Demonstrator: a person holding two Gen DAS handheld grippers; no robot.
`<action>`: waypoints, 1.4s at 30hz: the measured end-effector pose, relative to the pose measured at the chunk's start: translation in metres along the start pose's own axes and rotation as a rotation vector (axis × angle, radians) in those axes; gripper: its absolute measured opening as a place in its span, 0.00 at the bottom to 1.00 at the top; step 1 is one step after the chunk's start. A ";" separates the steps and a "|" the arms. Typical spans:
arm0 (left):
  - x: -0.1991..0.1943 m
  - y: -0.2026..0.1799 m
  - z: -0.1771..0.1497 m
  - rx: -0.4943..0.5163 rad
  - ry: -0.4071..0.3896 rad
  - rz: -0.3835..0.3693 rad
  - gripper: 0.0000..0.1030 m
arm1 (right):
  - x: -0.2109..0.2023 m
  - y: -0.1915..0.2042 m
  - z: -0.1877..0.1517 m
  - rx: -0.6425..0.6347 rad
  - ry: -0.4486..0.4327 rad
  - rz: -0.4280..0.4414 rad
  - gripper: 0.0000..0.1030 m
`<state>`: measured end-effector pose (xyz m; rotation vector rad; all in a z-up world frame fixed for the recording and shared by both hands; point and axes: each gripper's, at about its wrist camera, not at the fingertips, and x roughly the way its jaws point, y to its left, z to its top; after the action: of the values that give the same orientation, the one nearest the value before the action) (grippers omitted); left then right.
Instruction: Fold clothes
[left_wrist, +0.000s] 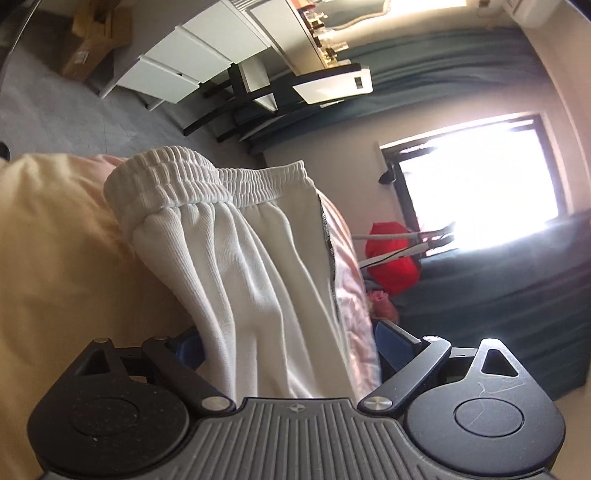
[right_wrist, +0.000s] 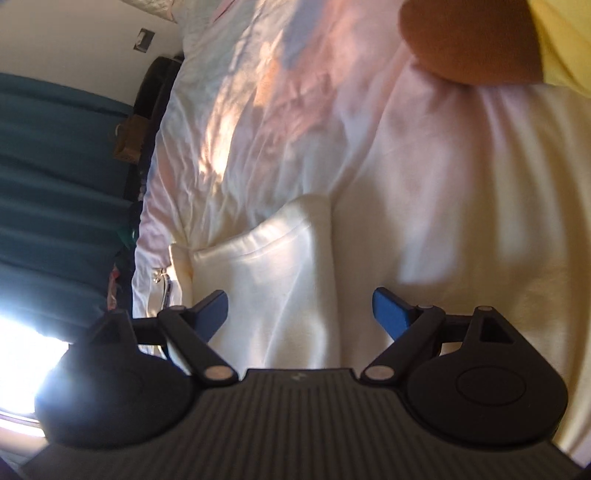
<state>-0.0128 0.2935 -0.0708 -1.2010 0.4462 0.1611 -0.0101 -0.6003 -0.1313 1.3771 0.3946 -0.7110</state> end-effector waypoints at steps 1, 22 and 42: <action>0.001 0.001 -0.004 -0.007 -0.003 0.045 0.88 | 0.002 0.002 0.001 -0.010 -0.002 -0.002 0.81; -0.006 0.032 -0.016 -0.202 -0.121 0.212 0.69 | -0.005 0.012 0.012 -0.136 -0.075 0.038 0.05; -0.057 0.004 0.025 -0.113 -0.114 -0.024 0.04 | -0.057 0.034 0.019 -0.210 -0.142 0.186 0.05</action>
<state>-0.0592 0.3244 -0.0438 -1.3005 0.3256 0.2354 -0.0323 -0.6046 -0.0659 1.1405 0.2182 -0.5917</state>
